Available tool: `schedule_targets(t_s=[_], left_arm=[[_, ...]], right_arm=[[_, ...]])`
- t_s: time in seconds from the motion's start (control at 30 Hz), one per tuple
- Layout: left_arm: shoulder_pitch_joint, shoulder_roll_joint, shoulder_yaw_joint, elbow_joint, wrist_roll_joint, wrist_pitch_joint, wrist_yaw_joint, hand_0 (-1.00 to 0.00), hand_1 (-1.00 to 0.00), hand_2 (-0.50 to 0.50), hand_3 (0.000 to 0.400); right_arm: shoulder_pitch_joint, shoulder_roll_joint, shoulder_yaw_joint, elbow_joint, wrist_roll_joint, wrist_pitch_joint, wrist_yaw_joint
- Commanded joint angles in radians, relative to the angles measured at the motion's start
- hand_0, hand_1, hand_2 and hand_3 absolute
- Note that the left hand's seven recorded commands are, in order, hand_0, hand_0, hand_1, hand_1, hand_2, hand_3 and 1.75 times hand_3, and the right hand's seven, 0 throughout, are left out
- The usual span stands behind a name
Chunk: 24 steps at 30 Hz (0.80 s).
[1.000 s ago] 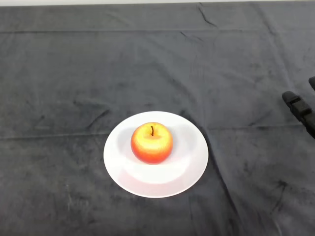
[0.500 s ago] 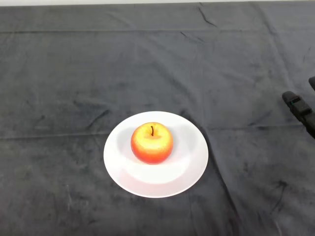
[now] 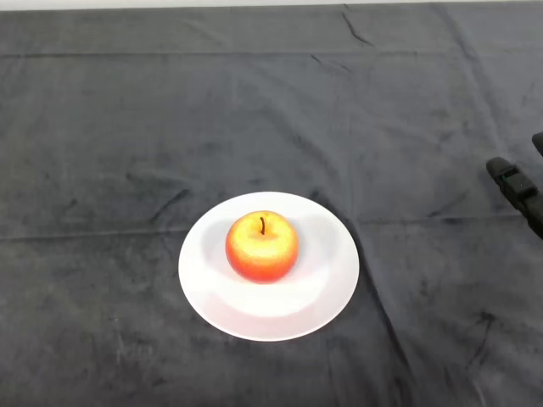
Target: Move the apple to the plate
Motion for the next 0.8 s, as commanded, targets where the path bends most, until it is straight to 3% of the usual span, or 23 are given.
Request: schedule_targets(t_s=[0.03,0.8], left_arm=[[-0.053,0.034,-0.001,0.041,0.021,-0.018,-0.01,0.0,0.0,0.0,0.0],[-0.06,0.03,-0.006,0.047,0.027,-0.017,-0.015,0.0,0.0,0.0,0.0]], right_arm=[[-0.041,-0.03,-0.0236,-0.002,0.0075,-0.002,0.0054],[-0.041,-0.03,-0.0239,-0.002,0.0071,-0.002,0.0056]])
